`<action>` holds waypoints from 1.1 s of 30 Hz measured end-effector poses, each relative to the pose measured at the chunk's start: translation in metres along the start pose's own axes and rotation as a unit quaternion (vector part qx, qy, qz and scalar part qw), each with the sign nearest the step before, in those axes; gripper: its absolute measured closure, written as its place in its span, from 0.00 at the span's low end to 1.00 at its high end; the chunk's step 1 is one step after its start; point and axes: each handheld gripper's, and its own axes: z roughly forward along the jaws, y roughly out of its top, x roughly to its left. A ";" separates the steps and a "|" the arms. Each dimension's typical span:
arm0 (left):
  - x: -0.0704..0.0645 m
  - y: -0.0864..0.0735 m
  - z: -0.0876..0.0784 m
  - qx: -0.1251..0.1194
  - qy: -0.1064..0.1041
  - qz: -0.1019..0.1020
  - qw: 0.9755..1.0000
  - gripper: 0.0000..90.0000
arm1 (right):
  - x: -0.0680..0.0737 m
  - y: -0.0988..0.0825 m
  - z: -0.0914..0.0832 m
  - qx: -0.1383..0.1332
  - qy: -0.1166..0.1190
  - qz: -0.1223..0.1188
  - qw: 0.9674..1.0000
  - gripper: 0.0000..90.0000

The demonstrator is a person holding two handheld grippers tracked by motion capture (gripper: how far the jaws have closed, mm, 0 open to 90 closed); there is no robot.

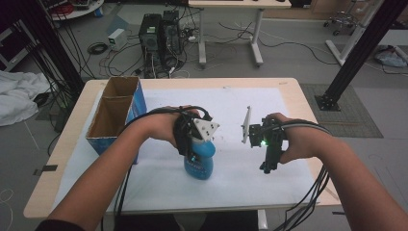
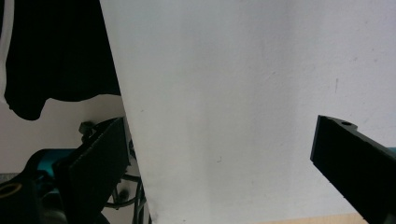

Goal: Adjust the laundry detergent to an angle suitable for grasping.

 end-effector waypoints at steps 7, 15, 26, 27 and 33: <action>-0.001 -0.005 0.006 -0.005 -0.009 0.004 1.000 0.43 | -0.001 0.001 0.002 -0.002 0.003 -0.003 1.000 0.04; -0.003 -0.008 0.008 -0.014 -0.013 0.011 1.000 0.43 | -0.001 0.002 0.003 -0.001 0.006 0.000 1.000 0.04; -0.006 -0.007 0.008 -0.005 -0.014 0.002 1.000 0.42 | 0.000 0.004 0.003 0.001 0.006 0.000 1.000 0.04; -0.007 -0.007 0.007 -0.008 -0.013 -0.002 1.000 0.42 | 0.000 0.005 0.003 0.001 0.006 0.000 1.000 0.04; -0.008 -0.008 0.001 -0.018 -0.004 -0.011 1.000 0.36 | 0.000 0.005 0.003 -0.001 0.005 -0.004 1.000 0.04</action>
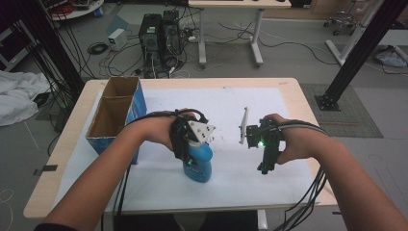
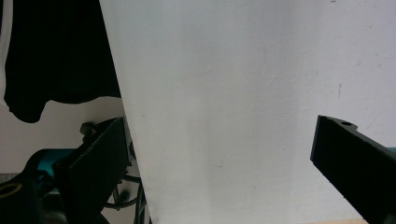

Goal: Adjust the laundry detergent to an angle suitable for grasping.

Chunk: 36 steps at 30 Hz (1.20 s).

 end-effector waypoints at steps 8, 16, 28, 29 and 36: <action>-0.004 -0.001 -0.011 -0.004 0.008 -0.029 1.000 0.28 | -0.001 0.001 0.000 0.000 0.001 0.001 1.000 0.04; -0.007 -0.002 -0.023 0.010 0.025 -0.050 0.998 0.24 | -0.002 0.006 -0.001 0.000 0.000 -0.004 1.000 0.04; -0.014 -0.005 -0.043 0.020 0.035 -0.074 0.996 0.21 | -0.004 0.005 -0.001 -0.001 0.001 -0.004 1.000 0.04; -0.014 -0.006 -0.044 0.021 0.036 -0.075 0.996 0.21 | -0.004 0.005 -0.002 -0.001 0.002 -0.003 1.000 0.04; -0.016 -0.010 -0.056 0.036 0.048 -0.089 0.994 0.19 | -0.004 0.005 -0.003 -0.003 0.002 -0.005 1.000 0.04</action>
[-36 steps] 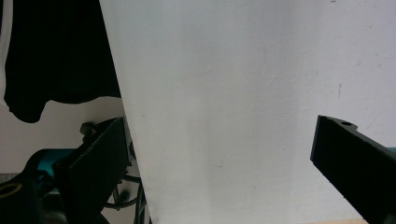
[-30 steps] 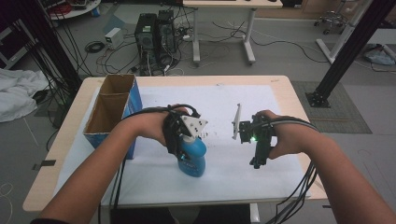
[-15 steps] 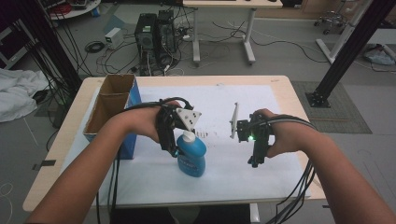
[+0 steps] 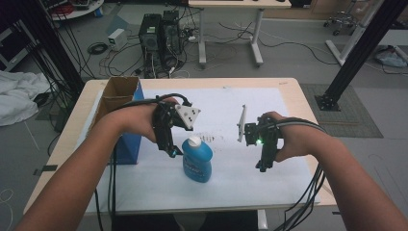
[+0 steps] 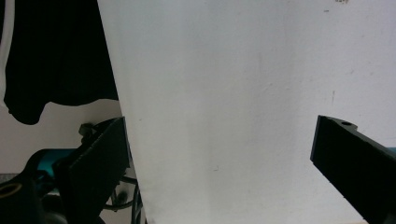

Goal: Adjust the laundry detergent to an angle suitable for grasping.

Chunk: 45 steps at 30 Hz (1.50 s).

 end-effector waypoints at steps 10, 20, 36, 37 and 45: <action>-0.003 -0.007 -0.011 0.034 0.021 -0.028 0.999 0.14 | -0.001 0.003 0.000 -0.004 -0.002 -0.004 1.000 0.04; -0.006 -0.019 -0.016 0.081 0.030 -0.068 0.994 0.07 | -0.001 0.006 0.000 -0.005 -0.003 -0.007 1.000 0.04; -0.012 -0.023 -0.029 0.171 0.070 -0.118 0.976 0.06 | 0.000 0.017 -0.005 -0.011 -0.007 -0.018 1.000 0.04; -0.012 -0.023 -0.029 0.171 0.070 -0.118 0.976 0.06 | 0.000 0.017 -0.005 -0.011 -0.007 -0.018 1.000 0.04; -0.013 -0.023 -0.027 0.184 0.055 -0.137 0.972 0.05 | 0.000 0.015 -0.005 -0.012 -0.008 -0.017 1.000 0.04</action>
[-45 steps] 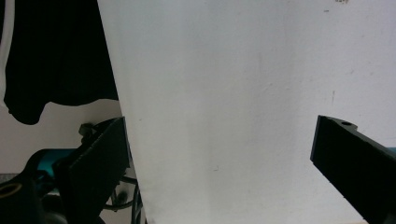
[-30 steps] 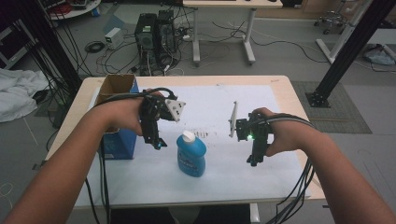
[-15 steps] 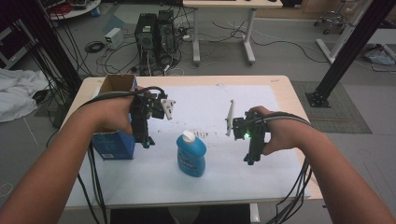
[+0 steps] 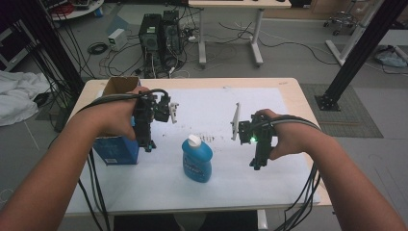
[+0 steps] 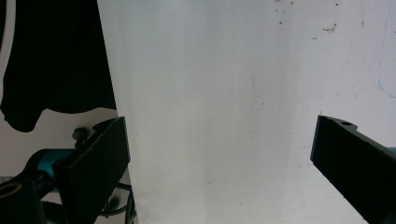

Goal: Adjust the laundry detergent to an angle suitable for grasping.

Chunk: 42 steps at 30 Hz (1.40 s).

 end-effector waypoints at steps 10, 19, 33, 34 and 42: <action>-0.001 -0.003 -0.002 0.000 -0.012 -0.023 1.000 0.02 | 0.000 0.003 0.000 -0.002 0.000 -0.004 1.000 0.04; 0.001 -0.006 -0.003 0.004 -0.030 -0.073 0.997 0.02 | -0.001 0.007 -0.005 -0.006 -0.001 -0.012 1.000 0.04; -0.001 -0.008 -0.001 0.018 -0.038 -0.088 0.995 0.02 | -0.004 0.008 -0.009 -0.009 -0.002 -0.012 1.000 0.04; -0.001 -0.008 -0.001 0.018 -0.037 -0.088 0.995 0.02 | -0.004 0.008 -0.011 -0.012 -0.003 -0.011 1.000 0.04; 0.000 -0.012 -0.001 0.008 -0.033 -0.081 0.996 0.02 | -0.006 0.007 -0.013 -0.010 -0.005 -0.008 1.000 0.04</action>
